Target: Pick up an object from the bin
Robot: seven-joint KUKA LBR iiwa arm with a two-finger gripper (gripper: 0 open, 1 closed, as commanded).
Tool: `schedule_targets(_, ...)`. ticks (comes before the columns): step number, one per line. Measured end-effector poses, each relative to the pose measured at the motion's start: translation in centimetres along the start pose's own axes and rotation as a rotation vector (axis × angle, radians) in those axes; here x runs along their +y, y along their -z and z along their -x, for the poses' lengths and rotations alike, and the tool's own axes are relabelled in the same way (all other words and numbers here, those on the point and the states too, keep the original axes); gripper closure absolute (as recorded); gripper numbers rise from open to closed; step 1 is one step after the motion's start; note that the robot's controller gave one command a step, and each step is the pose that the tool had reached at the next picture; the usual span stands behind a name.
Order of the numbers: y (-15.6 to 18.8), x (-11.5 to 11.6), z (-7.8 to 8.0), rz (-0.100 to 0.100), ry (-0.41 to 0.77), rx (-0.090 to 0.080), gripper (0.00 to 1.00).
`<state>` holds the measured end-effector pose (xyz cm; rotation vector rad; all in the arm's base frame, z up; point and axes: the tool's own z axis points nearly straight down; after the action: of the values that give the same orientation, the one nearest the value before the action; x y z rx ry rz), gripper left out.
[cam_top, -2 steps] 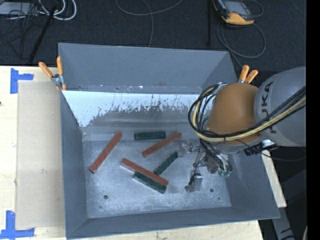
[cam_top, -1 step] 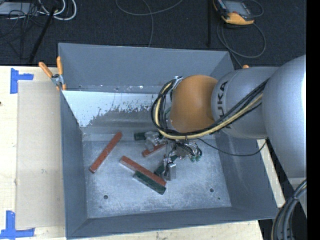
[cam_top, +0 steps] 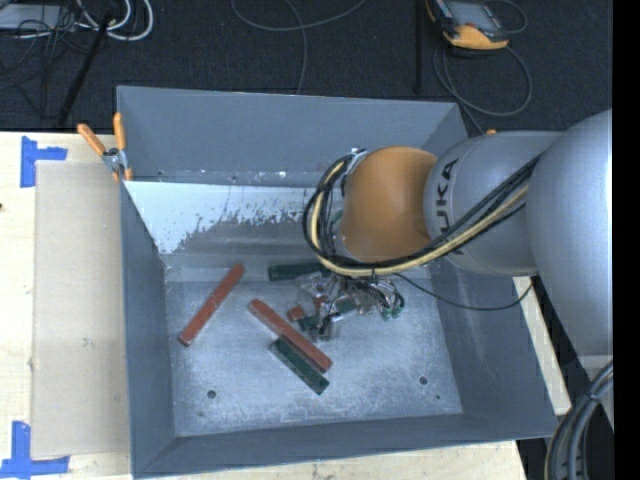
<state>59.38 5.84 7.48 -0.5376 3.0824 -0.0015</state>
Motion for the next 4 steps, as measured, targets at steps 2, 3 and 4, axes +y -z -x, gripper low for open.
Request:
schedule_targets(2,15.5,-1.8,-0.8,0.005,0.230,0.010,0.00)
schedule_targets(3,2.9,1.0,-3.9,0.011,0.337,0.020,0.00)
schedule_targets(4,-0.7,-0.6,-4.6,0.008,0.374,0.016,0.00)
